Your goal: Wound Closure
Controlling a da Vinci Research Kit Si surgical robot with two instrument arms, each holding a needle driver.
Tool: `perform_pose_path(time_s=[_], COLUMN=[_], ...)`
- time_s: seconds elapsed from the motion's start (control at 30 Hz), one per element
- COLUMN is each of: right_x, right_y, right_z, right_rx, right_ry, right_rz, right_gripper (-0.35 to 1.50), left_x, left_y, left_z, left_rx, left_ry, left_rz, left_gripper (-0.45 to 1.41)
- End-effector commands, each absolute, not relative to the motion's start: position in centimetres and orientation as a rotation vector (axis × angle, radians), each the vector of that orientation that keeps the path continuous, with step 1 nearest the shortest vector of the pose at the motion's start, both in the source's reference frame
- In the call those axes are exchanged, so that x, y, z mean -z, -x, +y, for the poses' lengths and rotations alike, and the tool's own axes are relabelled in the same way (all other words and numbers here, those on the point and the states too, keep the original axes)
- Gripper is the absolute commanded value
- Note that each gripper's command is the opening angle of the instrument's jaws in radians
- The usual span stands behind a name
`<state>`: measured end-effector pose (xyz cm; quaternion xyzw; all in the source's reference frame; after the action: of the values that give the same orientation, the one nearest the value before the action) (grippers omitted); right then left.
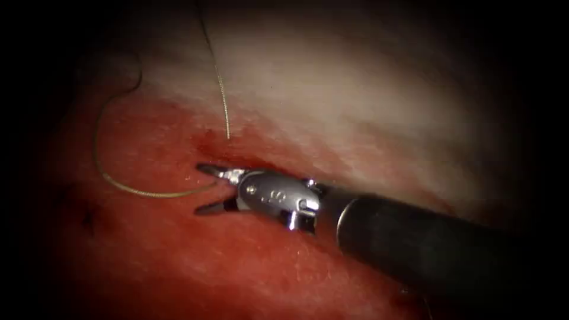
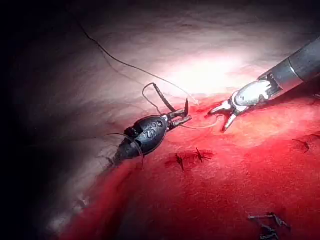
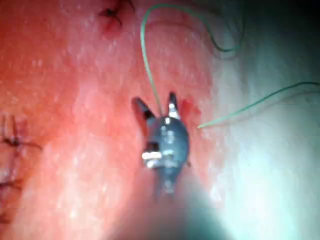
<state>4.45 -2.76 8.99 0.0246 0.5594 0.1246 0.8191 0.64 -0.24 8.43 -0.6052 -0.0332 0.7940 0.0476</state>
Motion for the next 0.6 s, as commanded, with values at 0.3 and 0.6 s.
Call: perform_pose_path(time_s=[0.3,0.6], right_x=[-8.63,-8.02], right_y=[-4.09,-4.26], right_z=[-2.80,-3.32], right_rx=[-0.247,-0.211], right_ry=[-0.087,-0.127], right_rz=[1.202,1.250], right_gripper=[-0.35,-0.35], left_x=[-8.51,-8.52], left_y=[-0.57,-0.52], left_z=[-0.22,-0.24], left_rx=[-2.422,-2.417], left_ry=[1.843,1.839], left_rz=[-0.098,-0.099], left_gripper=[-0.45,-0.45])
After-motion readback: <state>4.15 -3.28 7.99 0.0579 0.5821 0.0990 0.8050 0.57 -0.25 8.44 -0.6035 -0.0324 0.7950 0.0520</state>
